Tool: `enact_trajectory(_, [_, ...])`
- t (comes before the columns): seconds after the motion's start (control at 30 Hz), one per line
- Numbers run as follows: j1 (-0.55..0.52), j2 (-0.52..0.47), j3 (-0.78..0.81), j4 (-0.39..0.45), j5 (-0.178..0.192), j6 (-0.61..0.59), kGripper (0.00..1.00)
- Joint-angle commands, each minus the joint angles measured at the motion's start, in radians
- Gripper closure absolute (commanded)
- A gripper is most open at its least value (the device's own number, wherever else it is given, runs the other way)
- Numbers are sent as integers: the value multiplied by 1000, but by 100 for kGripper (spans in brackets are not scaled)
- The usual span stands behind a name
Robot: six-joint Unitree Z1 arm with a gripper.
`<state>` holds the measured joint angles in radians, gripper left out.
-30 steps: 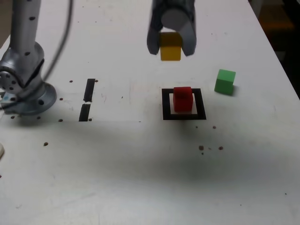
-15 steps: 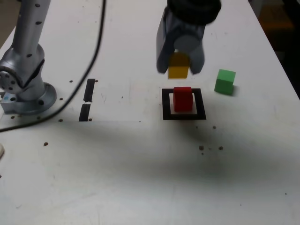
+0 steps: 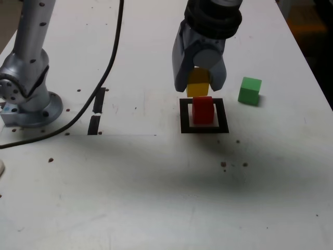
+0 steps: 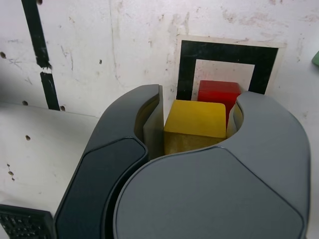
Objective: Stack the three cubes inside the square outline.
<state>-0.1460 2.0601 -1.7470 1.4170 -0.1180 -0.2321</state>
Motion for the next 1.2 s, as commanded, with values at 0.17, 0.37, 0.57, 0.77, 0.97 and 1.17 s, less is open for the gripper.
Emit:
enact_trajectory(0.17, [0,2,29,-55,-40,6,95])
enact_trajectory(0.37, [3,17,65,-135,-61,37,95])
enact_trajectory(0.57, [6,17,76,-137,-53,40,95])
enact_trajectory(0.77, [7,17,70,-121,-41,39,95])
enact_trajectory(0.97, [8,20,74,-125,-42,32,95])
enact_trajectory(1.17, [8,27,76,-148,-41,31,91])
